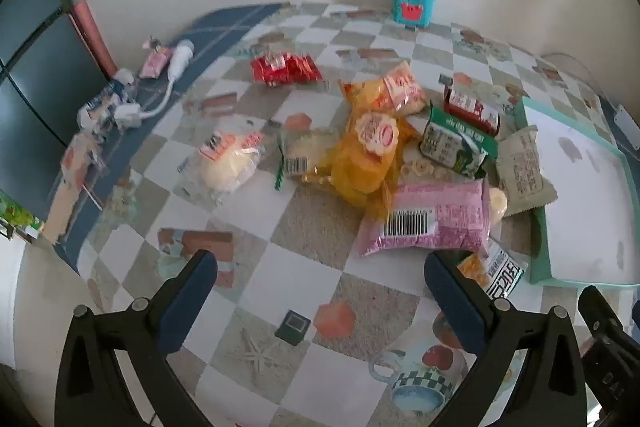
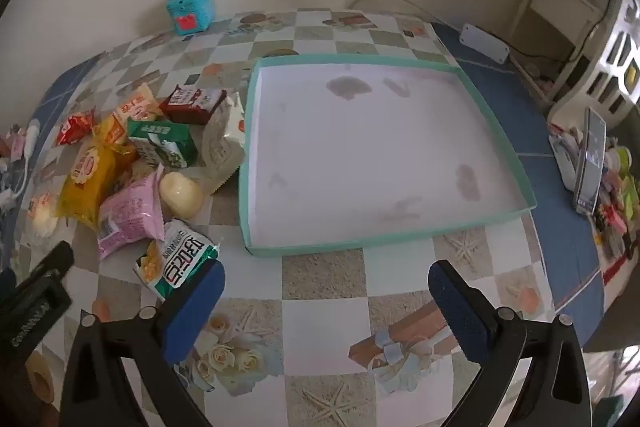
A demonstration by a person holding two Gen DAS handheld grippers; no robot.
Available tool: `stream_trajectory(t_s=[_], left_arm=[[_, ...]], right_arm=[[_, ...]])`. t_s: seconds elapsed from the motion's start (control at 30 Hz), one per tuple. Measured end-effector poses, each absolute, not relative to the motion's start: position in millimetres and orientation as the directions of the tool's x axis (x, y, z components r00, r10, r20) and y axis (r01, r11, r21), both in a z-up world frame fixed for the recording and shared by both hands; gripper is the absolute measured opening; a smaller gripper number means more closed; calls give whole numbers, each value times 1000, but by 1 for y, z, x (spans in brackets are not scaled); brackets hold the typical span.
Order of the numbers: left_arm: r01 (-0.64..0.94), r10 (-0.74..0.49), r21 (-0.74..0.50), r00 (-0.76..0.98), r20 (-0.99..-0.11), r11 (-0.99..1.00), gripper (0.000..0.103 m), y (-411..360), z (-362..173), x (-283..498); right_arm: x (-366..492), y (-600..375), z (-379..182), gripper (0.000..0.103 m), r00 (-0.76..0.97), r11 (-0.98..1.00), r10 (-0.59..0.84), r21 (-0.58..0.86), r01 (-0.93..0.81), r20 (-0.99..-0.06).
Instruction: Organize snacks
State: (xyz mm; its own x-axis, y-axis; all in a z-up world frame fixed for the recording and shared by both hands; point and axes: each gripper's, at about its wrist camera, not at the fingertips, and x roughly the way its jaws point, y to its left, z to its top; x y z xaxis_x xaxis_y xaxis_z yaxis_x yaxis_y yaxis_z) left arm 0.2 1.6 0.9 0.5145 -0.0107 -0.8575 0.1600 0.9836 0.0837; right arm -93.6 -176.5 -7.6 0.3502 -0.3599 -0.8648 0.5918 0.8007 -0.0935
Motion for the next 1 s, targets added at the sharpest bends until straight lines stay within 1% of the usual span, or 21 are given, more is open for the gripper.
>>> stream_trajectory(t_s=[0.1,0.13,0.2,0.23,0.43,1.0], left_arm=[[139,-14,69,523,-852,988,103,8,3,-6],[133,-13,66,521,-853,989,103,11,1,-10],[132,4,80,493,-870,988,103,6,-9,-3],[137,-8,64,466,-885,989,103,6,-15,4],[144,-3,73,471,-882,987,103,5,-11,4],[133,16,89,474,-880,987,103,5,-11,3]], right_arm=[[-95,-183,-11,103,336,786,-348,-77,613,-875],[-92,-175,-10,103,324,781,-368,-101,616,-871],[-91,-175,-8,103,329,790,-359,-97,606,-874],[-90,-173,-8,103,329,790,-358,-95,606,-874],[-90,-173,-9,103,365,816,-337,-75,573,-868],[-90,-173,-8,103,365,823,-325,-71,563,-872]])
